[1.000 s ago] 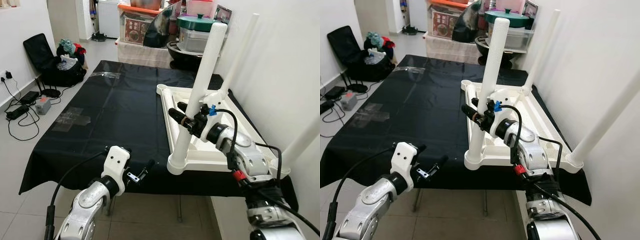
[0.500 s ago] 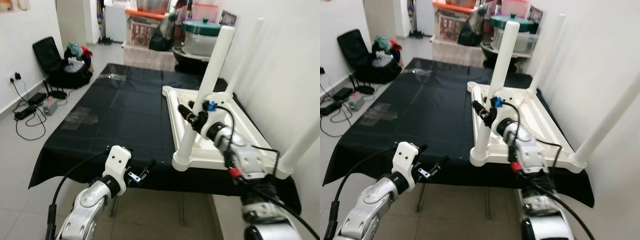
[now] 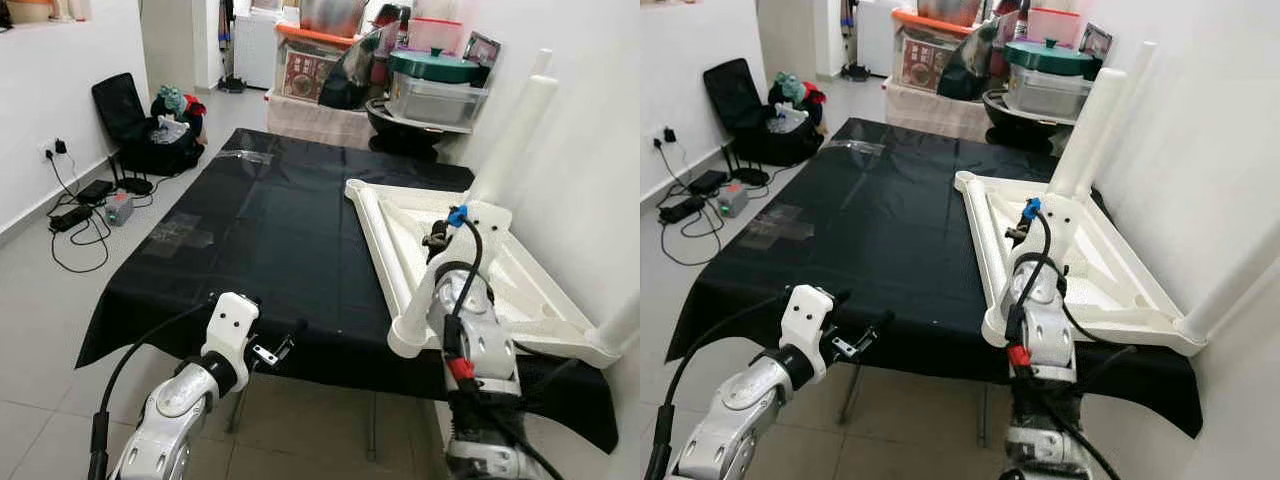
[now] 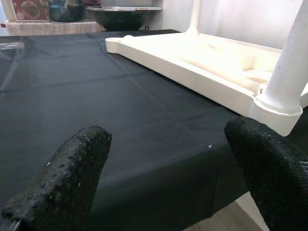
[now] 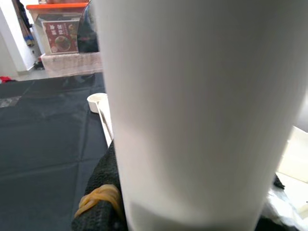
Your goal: Building children table
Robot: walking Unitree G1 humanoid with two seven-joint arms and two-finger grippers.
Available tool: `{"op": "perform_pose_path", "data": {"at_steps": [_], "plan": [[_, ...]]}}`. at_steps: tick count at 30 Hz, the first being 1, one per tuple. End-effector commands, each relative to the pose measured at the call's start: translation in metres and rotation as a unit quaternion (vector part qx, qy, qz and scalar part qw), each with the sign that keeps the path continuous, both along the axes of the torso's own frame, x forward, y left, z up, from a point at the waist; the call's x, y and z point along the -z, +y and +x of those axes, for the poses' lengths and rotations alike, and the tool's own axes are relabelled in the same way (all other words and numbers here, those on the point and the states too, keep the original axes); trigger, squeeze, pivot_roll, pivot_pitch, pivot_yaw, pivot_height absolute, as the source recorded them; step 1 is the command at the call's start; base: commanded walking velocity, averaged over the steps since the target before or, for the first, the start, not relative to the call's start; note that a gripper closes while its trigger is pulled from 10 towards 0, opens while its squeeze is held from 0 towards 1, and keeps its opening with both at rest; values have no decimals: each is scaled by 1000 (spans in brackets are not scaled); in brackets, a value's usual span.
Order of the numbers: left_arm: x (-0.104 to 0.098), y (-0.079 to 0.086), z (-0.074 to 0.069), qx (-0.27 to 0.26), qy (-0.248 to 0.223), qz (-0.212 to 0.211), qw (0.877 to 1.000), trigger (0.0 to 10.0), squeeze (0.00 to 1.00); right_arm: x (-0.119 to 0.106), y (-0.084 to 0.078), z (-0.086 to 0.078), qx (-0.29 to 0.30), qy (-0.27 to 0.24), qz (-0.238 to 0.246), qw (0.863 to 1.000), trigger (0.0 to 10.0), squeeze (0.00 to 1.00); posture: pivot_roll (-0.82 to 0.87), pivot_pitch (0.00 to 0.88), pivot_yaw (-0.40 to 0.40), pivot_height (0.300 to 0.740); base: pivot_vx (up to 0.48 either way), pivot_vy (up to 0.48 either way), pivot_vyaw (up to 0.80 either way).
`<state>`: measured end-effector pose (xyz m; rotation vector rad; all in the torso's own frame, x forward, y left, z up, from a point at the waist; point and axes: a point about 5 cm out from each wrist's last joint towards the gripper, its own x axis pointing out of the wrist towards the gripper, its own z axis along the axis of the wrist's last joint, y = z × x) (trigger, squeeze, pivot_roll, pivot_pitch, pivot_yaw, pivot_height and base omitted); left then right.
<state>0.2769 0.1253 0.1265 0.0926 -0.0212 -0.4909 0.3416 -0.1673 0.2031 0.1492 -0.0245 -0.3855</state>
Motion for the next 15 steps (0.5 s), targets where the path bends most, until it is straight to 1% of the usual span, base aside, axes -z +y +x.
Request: {"op": "perform_pose_path", "data": {"at_steps": [1,4,7,8,9,12,13,14,15], "plan": [[0,-3,-3,4,-1,4,1000,10000,0,29,-14,-5,56,67,2,996,0,0,162,0,-153,740,0,0,0],[1,-2,-3,3,-1,4,1000,10000,0,29,-14,-4,60,69,2,996,0,0,162,0,-153,740,0,0,0],[0,-1,-3,2,-1,5,1000,10000,0,21,-10,-3,64,62,9,996,0,0,160,0,-154,740,0,0,0],[0,-1,-3,2,-1,5,1000,10000,0,18,-9,-2,63,55,18,996,2392,0,160,0,-154,740,0,0,0],[0,-1,-3,3,0,6,1000,10000,0,15,-7,-3,61,41,40,997,10000,0,155,0,-149,740,0,0,0],[0,-1,-3,3,0,6,1000,10000,0,15,-7,-3,61,41,40,997,10000,0,155,0,-149,740,0,0,0],[1,-1,-3,4,1,7,1000,10000,0,11,-8,-5,62,23,47,997,10000,373,153,0,-142,740,0,0,0],[1,-2,-3,7,1,7,1000,10000,0,8,-9,-7,62,10,53,997,10000,957,150,0,-141,740,0,0,0],[1,-3,-4,9,2,6,1000,10000,0,5,-15,-10,67,-5,51,996,10000,867,147,0,-141,740,0,0,0]]}}
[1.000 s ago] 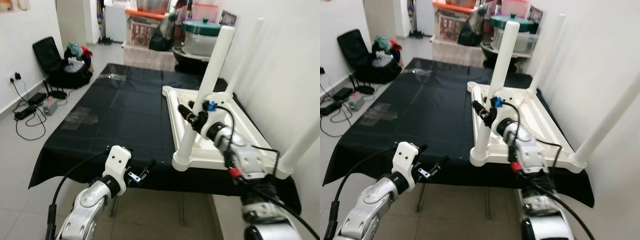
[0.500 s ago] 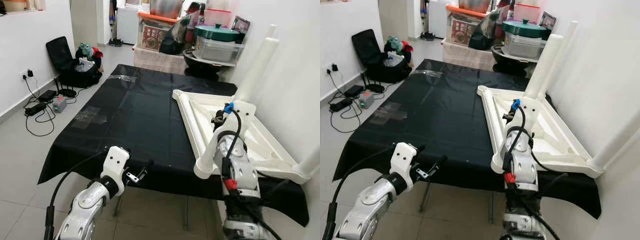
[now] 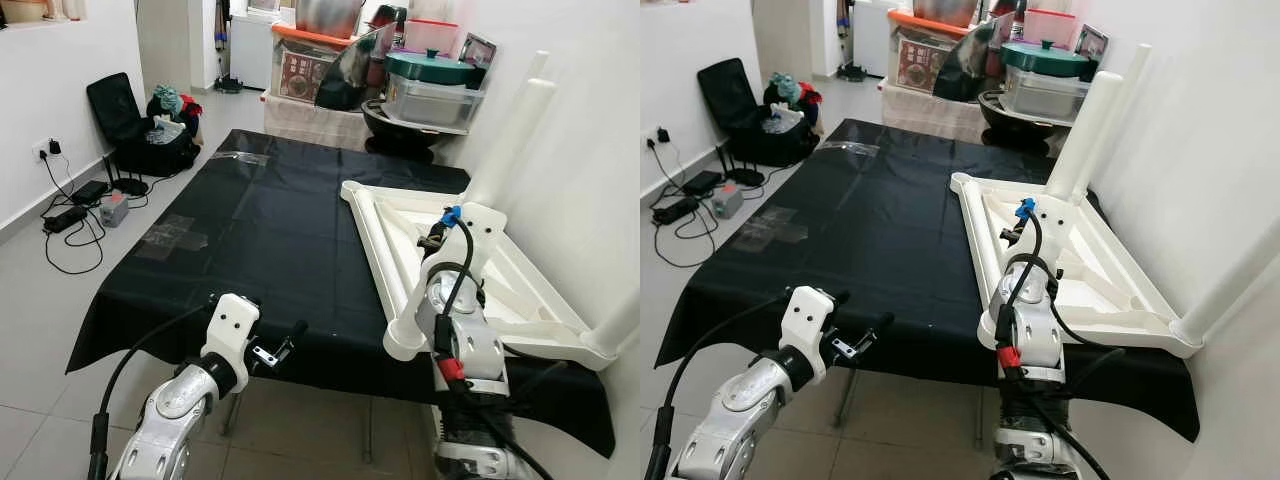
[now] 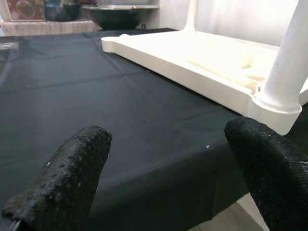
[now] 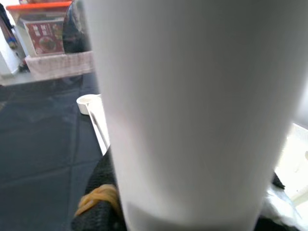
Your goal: Building children table
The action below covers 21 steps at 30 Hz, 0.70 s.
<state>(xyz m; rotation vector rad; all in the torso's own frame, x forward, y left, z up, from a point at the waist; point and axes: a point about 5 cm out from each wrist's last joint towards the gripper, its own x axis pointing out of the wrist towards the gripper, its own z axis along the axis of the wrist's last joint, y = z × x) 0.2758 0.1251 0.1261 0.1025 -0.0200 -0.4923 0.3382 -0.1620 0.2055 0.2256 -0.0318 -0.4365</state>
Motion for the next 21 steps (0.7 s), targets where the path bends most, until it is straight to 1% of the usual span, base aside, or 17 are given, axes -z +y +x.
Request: {"op": "perform_pose_path", "data": {"at_steps": [1,2,3,5,7,8,9,10,11,12,15,18,19,20,21], "plan": [[0,-3,-3,10,3,1,1000,10000,0,6,-23,-8,46,-3,12,999,10000,867,147,0,-141,740,0,0,0],[0,-4,-3,10,3,0,1000,10000,0,5,-27,-8,51,-9,11,999,10000,0,139,0,-141,740,0,0,0],[0,-4,-2,10,3,-1,1000,10000,0,3,-29,-8,51,-16,11,999,10000,0,136,0,-142,740,0,0,0],[0,-4,-2,10,3,-3,1000,10000,0,-5,-28,-5,15,-44,12,999,10000,0,127,0,-138,740,0,0,0],[0,-4,-2,10,3,-3,1000,10000,0,-5,-28,-5,15,-44,12,999,10000,0,127,0,-138,740,0,0,0],[1,-5,-2,12,5,-3,1000,10000,0,-13,-25,-1,-32,-72,-2,997,10000,0,109,0,-129,740,0,0,0],[2,-6,-3,17,6,-3,1000,10000,0,-19,-22,3,-88,-88,-12,992,10000,0,103,0,-124,740,0,0,0],[2,-6,-3,17,6,-3,1000,10000,0,-19,-22,3,-88,-88,-12,992,10000,0,103,0,-124,740,0,0,0],[2,-8,-2,21,7,-4,1000,10000,0,-23,-20,6,-130,-97,-26,986,10000,0,97,0,-123,740,0,0,0],[3,-11,-1,24,7,-5,1000,10000,0,-26,-20,9,-179,-99,-52,977,10000,0,102,0,-129,740,0,0,0],[2,-11,-1,24,5,-5,1000,10000,0,-26,-21,11,-194,-96,-64,974,10000,0,111,0,-135,740,0,0,0],[1,-9,-1,19,4,-4,1000,10000,0,-25,-22,13,-193,-92,-71,974,10000,0,117,0,-140,740,0,0,0],[1,-8,-1,18,4,-3,1000,10000,0,-24,-22,14,-192,-91,-73,974,10000,404,117,0,-140,740,0,0,0],[1,-8,-1,16,3,-4,1000,10000,0,-23,-21,14,-196,-95,-66,974,10000,1000,118,0,-141,740,0,0,0],[1,-7,0,16,3,-4,1000,10000,0,-23,-16,15,-213,-95,-61,970,10000,1000,124,0,-146,740,0,0,0]]}}
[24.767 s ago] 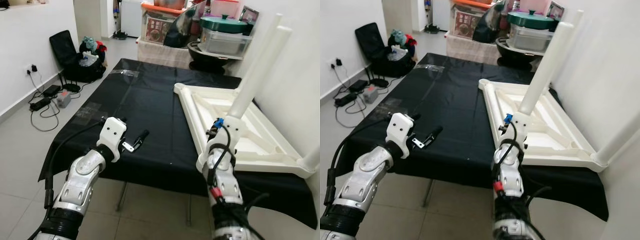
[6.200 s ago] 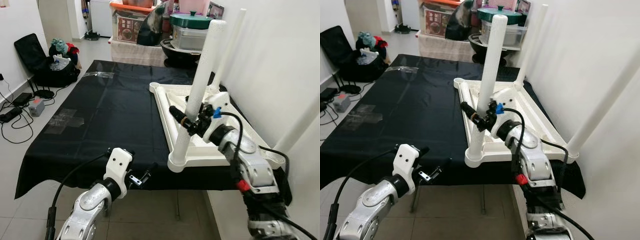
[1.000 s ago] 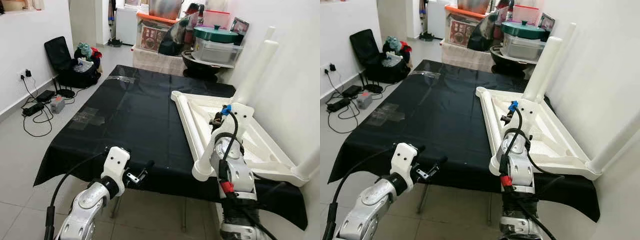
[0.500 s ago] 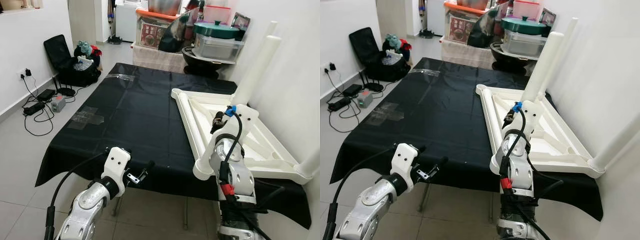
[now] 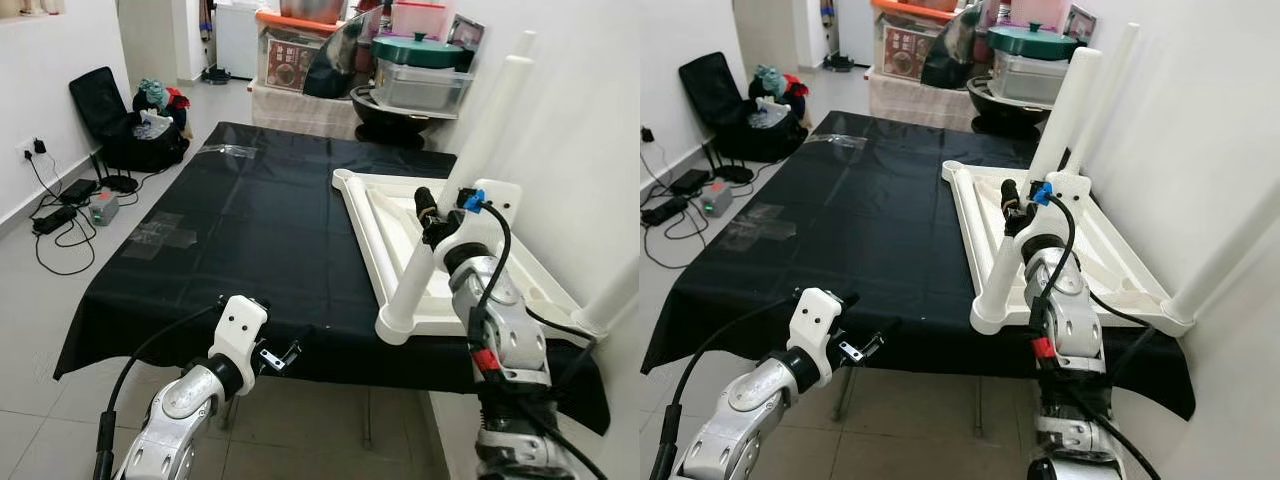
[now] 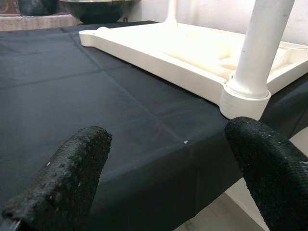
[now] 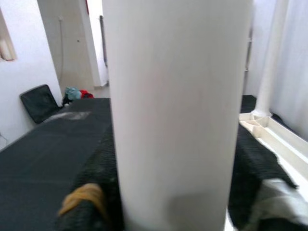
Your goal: Building children table
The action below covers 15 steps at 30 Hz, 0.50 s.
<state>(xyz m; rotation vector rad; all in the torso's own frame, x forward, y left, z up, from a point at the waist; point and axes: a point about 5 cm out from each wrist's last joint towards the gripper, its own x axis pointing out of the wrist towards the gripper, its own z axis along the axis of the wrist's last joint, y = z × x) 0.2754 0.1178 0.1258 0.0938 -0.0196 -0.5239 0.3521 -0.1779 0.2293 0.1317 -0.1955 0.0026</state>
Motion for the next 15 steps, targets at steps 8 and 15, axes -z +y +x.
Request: {"op": "perform_pose_path", "data": {"at_steps": [8,15], "plan": [[0,0,0,1,0,0,1000,10000,0,3,26,-5,-178,-10,-50,983,10000,0,121,0,-142,740,0,0,0],[-1,0,2,-1,-1,-1,1000,10000,0,6,41,-14,-368,-17,-151,917,10000,0,129,0,-153,740,0,0,0]]}}
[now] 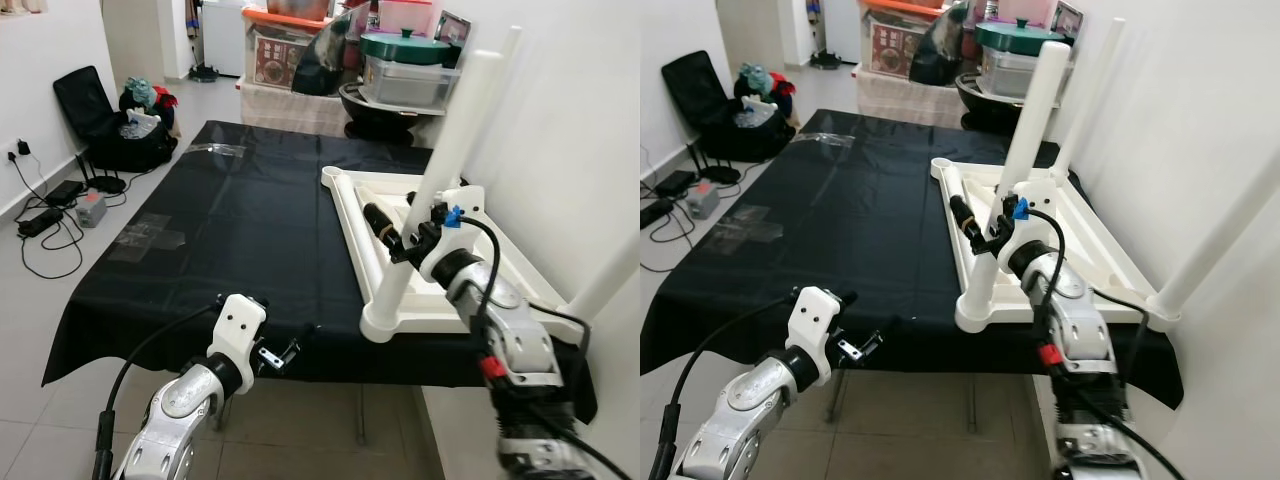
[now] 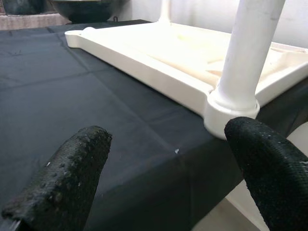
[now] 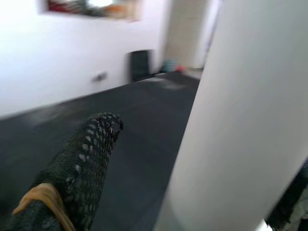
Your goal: Building children table
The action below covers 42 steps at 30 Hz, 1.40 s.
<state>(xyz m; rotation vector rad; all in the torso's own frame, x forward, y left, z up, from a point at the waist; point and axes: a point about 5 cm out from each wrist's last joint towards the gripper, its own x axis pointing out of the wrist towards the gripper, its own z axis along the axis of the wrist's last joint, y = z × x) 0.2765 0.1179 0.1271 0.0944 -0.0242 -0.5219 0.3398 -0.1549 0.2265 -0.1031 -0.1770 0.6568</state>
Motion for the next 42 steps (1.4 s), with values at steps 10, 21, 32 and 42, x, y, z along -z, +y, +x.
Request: {"op": "perform_pose_path", "data": {"at_steps": [10,21,32,42], "plan": [[-1,-3,1,-1,-3,-2,1000,10000,0,20,32,8,-144,35,-51,988,10000,0,162,0,-181,740,0,0,0],[-1,-2,2,-8,-6,-2,1000,10000,0,25,15,34,-39,63,-47,996,0,0,152,0,-182,740,0,0,0],[0,-5,1,-2,-4,-5,1000,10000,0,32,-18,43,90,86,-21,992,0,0,139,0,-170,740,0,0,0],[2,-3,-1,-5,-2,-2,1000,10000,0,48,-69,32,472,110,48,873,0,0,136,0,-160,740,0,0,0]]}}
